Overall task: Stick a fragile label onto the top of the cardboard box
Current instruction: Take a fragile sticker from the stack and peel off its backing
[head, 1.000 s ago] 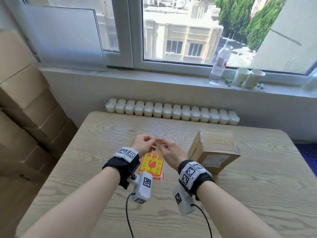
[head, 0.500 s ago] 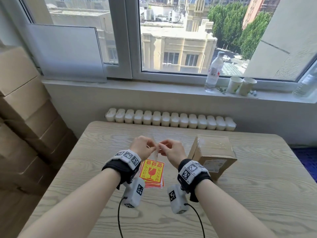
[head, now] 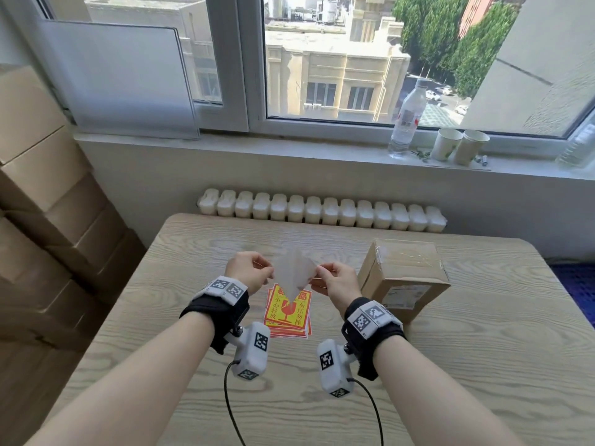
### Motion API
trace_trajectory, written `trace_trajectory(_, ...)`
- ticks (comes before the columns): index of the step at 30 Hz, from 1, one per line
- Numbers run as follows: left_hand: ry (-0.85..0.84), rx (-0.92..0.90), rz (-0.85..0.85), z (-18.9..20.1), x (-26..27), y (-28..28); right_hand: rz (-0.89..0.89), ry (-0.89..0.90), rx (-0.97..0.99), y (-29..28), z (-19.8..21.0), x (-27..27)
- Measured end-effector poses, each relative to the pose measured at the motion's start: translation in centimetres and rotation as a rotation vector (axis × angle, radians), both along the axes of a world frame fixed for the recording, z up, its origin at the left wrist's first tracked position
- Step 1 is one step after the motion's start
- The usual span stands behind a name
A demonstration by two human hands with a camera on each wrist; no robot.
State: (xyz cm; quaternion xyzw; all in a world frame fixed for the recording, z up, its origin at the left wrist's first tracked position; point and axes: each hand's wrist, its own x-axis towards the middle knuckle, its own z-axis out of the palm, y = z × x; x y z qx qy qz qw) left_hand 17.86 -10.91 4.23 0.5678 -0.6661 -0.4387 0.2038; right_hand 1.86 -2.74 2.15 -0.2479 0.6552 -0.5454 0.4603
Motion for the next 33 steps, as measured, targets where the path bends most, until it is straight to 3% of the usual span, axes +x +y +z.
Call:
trace_trajectory(6, 0.075, 0.085, 0.123, -1.6, 2.3, -1.0, -0.095, -0.006, 0.032, -0.1, -1.6, -0.2)
trace_trajectory(19, 0.053, 0.089, 0.257, -4.6, 5.9, -2.6, -0.188, 0.117, 0.114, -0.2, -2.5, -1.3)
trace_trajectory(33, 0.027, 0.172, 0.256, -7.6, 6.1, -3.3, -0.16, 0.534, 0.155, -0.2, -3.2, -1.9)
